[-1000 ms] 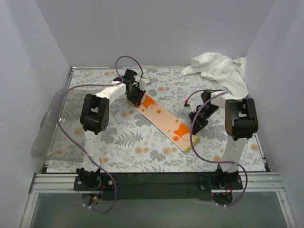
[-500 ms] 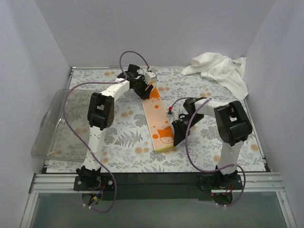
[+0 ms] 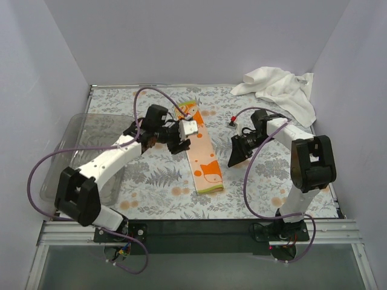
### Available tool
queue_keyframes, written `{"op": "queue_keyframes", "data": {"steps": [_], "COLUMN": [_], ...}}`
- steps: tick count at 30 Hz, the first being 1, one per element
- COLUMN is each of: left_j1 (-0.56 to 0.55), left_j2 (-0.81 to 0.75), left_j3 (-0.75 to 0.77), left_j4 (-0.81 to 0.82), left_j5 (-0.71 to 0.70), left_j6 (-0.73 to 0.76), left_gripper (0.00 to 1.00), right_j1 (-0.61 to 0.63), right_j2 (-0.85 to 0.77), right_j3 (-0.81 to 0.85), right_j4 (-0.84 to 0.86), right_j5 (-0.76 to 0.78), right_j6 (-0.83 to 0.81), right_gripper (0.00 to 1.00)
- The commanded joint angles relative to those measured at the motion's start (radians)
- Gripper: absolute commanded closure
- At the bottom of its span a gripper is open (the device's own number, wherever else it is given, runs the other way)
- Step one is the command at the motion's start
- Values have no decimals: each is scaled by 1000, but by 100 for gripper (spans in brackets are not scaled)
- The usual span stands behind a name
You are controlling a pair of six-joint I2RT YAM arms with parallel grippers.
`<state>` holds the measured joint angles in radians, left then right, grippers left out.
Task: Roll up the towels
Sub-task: Fold the towel
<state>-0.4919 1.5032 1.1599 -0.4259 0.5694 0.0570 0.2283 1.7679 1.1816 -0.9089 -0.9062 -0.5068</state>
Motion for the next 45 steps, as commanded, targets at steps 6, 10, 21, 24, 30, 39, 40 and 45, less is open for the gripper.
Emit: {"op": "queue_keyframes", "data": {"steps": [6,10,21,24,30,39,40,45], "left_j1": [-94,-174,-427,-485,-556,-582,-582,-580], "left_j2": [-259,-255,-137,-98,-41,95,103,161], "left_j3": [-339,-362,-416,-407,-401,-339,-336,-335], "left_j4": [108,116,229,234,248,249,250,193], "left_j5": [27,-20,-181,-209,-255,-332,-335,-307], "left_j6": [36,61,63,47,38,-9,-11,4], "left_gripper": [50,51,55,58,66,66,66,72], "right_j1": [175,259,261,259,247,132,97,-22], "right_j2": [19,74,223,212,71,-35,-36,-30], "right_j3": [-26,-65,-129,-116,-89,-40,-33,32], "right_j4": [105,178,248,248,229,179,160,108], "right_j5": [-71,7,30,3,-65,-40,-40,-17], "right_j6": [109,160,191,189,215,241,238,191], "right_gripper": [66,69,74,72,63,52,51,51]}}
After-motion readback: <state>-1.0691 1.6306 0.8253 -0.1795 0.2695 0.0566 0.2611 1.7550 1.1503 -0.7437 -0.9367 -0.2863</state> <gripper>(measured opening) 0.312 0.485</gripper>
